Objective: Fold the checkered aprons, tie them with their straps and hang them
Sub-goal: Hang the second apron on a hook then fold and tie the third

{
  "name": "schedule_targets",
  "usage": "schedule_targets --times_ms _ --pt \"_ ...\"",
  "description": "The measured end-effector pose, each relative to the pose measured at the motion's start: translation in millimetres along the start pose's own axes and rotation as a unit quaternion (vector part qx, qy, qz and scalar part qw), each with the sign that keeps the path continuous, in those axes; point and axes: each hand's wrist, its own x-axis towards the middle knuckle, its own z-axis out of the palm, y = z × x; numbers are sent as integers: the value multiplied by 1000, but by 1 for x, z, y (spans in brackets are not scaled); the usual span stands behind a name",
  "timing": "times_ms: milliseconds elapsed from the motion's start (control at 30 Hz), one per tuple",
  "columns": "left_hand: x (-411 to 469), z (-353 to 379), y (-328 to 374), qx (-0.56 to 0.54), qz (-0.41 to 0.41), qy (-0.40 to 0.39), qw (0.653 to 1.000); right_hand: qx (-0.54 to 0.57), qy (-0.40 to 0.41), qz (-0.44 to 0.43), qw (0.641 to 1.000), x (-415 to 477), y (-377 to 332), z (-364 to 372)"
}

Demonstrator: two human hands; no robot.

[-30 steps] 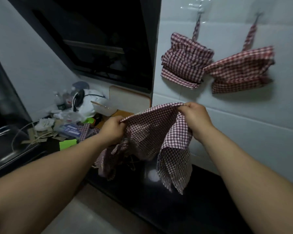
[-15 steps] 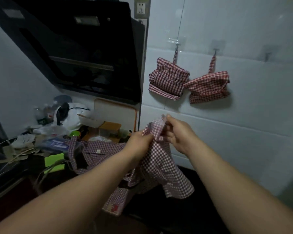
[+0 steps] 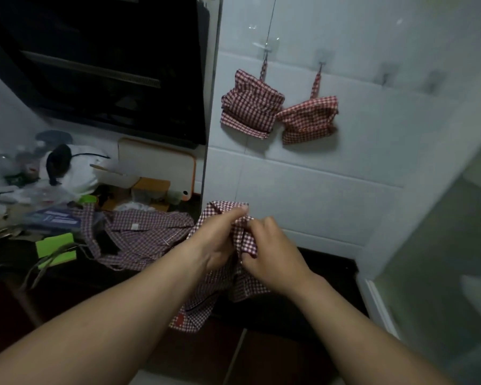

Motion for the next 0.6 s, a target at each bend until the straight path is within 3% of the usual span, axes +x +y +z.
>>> schedule_targets --times_ms 100,233,400,467,600 --pt "-21 10 -9 95 45 -47 993 10 22 14 1000 -11 4 -6" --pt "-44 22 -29 208 101 -61 971 62 -11 16 998 -21 13 -9" --pt "-59 22 -68 268 93 29 958 174 -66 59 981 -57 25 -21" --pt "-72 22 -91 299 85 49 949 286 -116 109 945 -85 34 -18" --pt "-98 14 -118 327 94 126 932 550 -141 218 793 -135 58 -14"
